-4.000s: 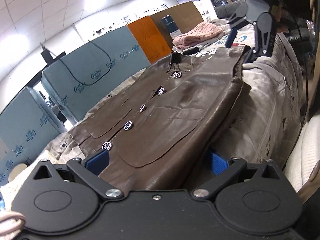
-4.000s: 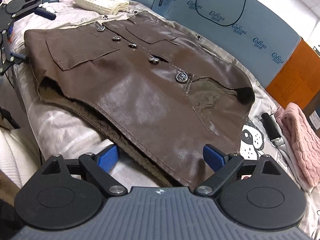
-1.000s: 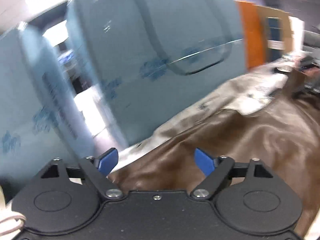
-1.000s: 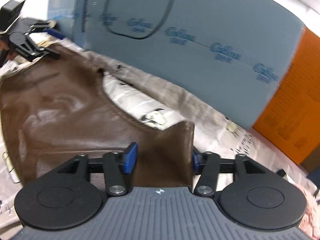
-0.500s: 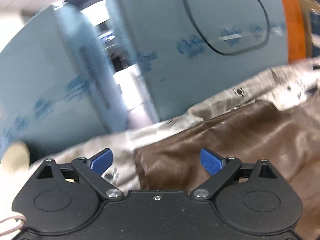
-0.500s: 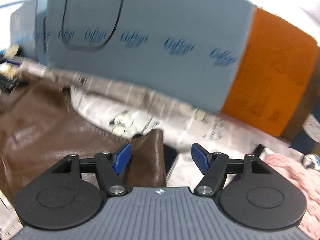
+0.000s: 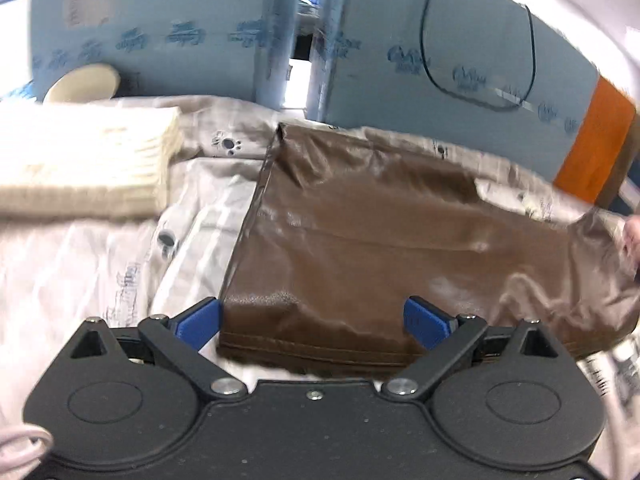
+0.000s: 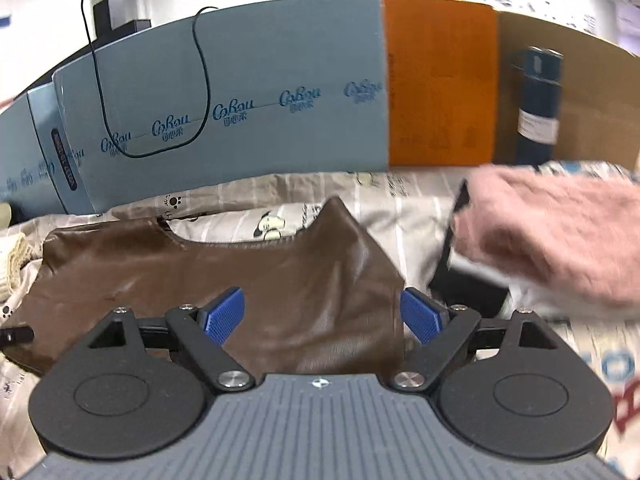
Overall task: Fold clothes
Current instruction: 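Lift the hem with both grippers and fold it over onto the collar, then open both grippers and release the folded jacket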
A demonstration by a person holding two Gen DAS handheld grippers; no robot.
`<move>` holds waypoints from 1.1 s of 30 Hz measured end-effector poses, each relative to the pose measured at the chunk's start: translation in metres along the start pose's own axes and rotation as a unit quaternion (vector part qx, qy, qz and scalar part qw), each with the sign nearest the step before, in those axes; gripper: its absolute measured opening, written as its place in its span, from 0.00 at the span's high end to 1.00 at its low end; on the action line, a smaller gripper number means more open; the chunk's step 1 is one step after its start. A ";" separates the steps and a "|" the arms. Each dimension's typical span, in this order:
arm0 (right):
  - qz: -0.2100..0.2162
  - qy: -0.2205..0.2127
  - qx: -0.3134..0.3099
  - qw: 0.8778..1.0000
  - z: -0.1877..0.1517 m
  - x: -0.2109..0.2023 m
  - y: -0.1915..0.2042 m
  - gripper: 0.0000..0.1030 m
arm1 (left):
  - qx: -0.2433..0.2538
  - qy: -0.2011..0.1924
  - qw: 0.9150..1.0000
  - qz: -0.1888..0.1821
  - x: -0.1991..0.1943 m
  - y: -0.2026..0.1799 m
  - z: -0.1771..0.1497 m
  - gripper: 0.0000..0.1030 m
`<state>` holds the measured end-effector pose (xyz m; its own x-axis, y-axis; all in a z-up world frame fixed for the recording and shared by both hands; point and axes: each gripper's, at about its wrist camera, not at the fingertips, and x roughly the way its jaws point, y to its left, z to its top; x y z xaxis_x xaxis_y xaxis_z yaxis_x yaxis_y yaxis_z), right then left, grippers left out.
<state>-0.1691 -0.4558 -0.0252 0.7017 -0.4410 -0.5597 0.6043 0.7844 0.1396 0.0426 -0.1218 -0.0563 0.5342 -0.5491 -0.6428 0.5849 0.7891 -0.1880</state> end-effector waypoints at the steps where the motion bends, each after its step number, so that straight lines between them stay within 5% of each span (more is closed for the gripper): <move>1: 0.002 0.003 0.012 1.000 -0.005 -0.004 -0.002 0.19 | -0.012 0.003 1.000 -0.007 -0.004 0.001 -0.004 0.04; 10: 0.016 0.037 0.103 0.994 -0.040 -0.028 -0.021 0.18 | -0.064 0.038 0.996 -0.048 -0.024 -0.002 -0.026 0.03; 21: 0.044 0.068 0.192 0.978 -0.053 -0.011 -0.042 0.18 | -0.113 0.037 0.992 -0.049 -0.003 -0.005 -0.020 0.00; 27: 0.067 0.053 0.252 0.964 -0.051 0.008 -0.046 0.18 | -0.186 0.013 0.978 -0.090 0.014 0.005 -0.010 0.00; 30: 0.052 0.039 0.250 0.966 -0.046 0.018 -0.037 0.18 | -0.188 -0.016 0.979 -0.080 0.021 0.004 -0.007 0.03; 33: 0.032 0.026 0.251 0.967 -0.042 0.028 -0.030 0.20 | -0.171 -0.034 0.983 -0.063 0.025 0.003 -0.008 0.28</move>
<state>-0.1835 -0.4738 -0.0796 0.7323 -0.3655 -0.5746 0.6758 0.4939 0.5471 0.0524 -0.1308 -0.0787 0.5178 -0.6562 -0.5489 0.4158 0.7537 -0.5089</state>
